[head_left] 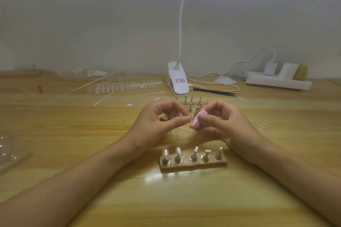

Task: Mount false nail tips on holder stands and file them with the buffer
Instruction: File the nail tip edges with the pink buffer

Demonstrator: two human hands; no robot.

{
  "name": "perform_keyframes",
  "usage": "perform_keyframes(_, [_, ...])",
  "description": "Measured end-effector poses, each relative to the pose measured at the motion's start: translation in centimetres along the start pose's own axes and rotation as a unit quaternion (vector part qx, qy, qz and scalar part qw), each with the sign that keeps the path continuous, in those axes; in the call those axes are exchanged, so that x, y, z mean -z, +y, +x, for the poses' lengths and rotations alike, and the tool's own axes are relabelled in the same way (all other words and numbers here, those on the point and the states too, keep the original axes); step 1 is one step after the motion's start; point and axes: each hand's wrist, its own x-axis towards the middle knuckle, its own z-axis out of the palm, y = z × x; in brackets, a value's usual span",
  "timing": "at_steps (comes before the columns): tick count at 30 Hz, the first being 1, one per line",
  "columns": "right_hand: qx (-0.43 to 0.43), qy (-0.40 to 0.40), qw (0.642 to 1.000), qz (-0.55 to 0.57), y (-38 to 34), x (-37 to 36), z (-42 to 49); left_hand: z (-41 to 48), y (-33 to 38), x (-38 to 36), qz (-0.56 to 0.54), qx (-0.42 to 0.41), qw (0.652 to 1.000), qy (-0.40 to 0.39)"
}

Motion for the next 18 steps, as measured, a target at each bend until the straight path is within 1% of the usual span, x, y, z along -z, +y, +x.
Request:
perform_keyframes(2, [0.000,-0.042,0.999,-0.026,-0.05,-0.17,-0.08,0.00,-0.06,0.01,-0.003,0.000,1.000,0.004])
perform_keyframes(3, [0.004,-0.038,0.999,-0.027,0.00,-0.26,-0.11,-0.05,-0.08,0.03,-0.004,0.000,1.000,0.005])
perform_keyframes(5, [0.010,0.013,1.000,-0.001,0.00,-0.15,-0.08,-0.06,-0.07,0.06,-0.005,-0.003,1.000,0.006])
perform_keyframes(6, [0.011,0.023,1.000,0.009,-0.03,-0.09,-0.05,-0.07,-0.04,0.06,-0.004,-0.004,1.000,0.006])
perform_keyframes(9, [0.021,-0.035,0.999,-0.015,-0.06,-0.39,-0.23,-0.10,0.01,0.05,0.003,-0.008,1.000,0.005])
perform_keyframes(10, [0.027,-0.030,0.999,-0.018,-0.03,-0.43,-0.23,-0.10,0.01,0.06,0.003,-0.009,1.000,0.004])
perform_keyframes(12, [0.023,0.021,0.999,-0.003,-0.01,-0.22,-0.12,-0.07,-0.04,0.04,0.006,-0.011,1.000,0.002])
perform_keyframes(13, [0.019,0.029,0.999,0.003,0.02,-0.10,-0.10,-0.08,-0.06,0.03,0.008,-0.011,1.000,0.002])
perform_keyframes(16, [0.024,-0.022,0.999,-0.028,-0.02,-0.23,-0.15,-0.03,-0.04,0.06,0.005,-0.006,1.000,0.003])
perform_keyframes(18, [0.028,-0.003,0.999,-0.026,0.00,-0.34,-0.08,-0.05,-0.02,0.08,0.005,-0.003,1.000,-0.001])
